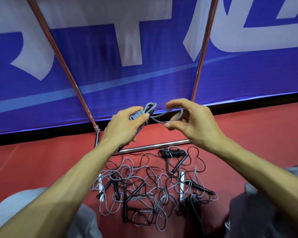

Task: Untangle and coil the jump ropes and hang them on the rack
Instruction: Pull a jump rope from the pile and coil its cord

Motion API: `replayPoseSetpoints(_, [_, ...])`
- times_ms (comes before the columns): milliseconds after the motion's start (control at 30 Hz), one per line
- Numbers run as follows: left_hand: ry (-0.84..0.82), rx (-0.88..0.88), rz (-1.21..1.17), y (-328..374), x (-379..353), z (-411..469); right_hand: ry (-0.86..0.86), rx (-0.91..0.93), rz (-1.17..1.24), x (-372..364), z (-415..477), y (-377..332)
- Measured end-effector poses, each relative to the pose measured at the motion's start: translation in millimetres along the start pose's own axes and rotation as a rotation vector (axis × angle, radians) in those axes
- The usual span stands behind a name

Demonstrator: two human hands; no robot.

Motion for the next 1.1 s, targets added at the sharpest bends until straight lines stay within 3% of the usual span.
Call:
replayPoseSetpoints(200, [-0.072,0.051,-0.133,6.6,-4.2,-4.4,0.011,-0.250,0.428,4.5,6.4,0.2])
replayPoseSetpoints(467, [-0.067,-0.036,-0.176,13.6,-3.4,-11.6,-0.039,-0.606,0.639,-11.4,0.3,19.2])
replayPoseSetpoints(633, [-0.051,-0.149,-0.172,18.2,-0.8,-11.4,-0.150,-0.743,0.632,-15.2,-1.8,22.0])
replayPoseSetpoints(767, [-0.078,-0.274,-0.028,17.4,-8.1,-15.8,-0.215,-0.813,0.636,-15.7,-3.1,21.8])
replayPoseSetpoints(1100, [0.018,-0.625,0.142,30.4,-3.3,-29.3,-0.175,-0.911,0.892,-16.9,-5.3,23.6])
Point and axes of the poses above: each hand's wrist, its own z-axis towards the middle knuckle, its own x-axis out of the back of the hand, y = z × x, the point moved 4 cm from there along z, towards the middle knuckle, and after that the axes turned 12 degrees about y, right-handed, at the moved point
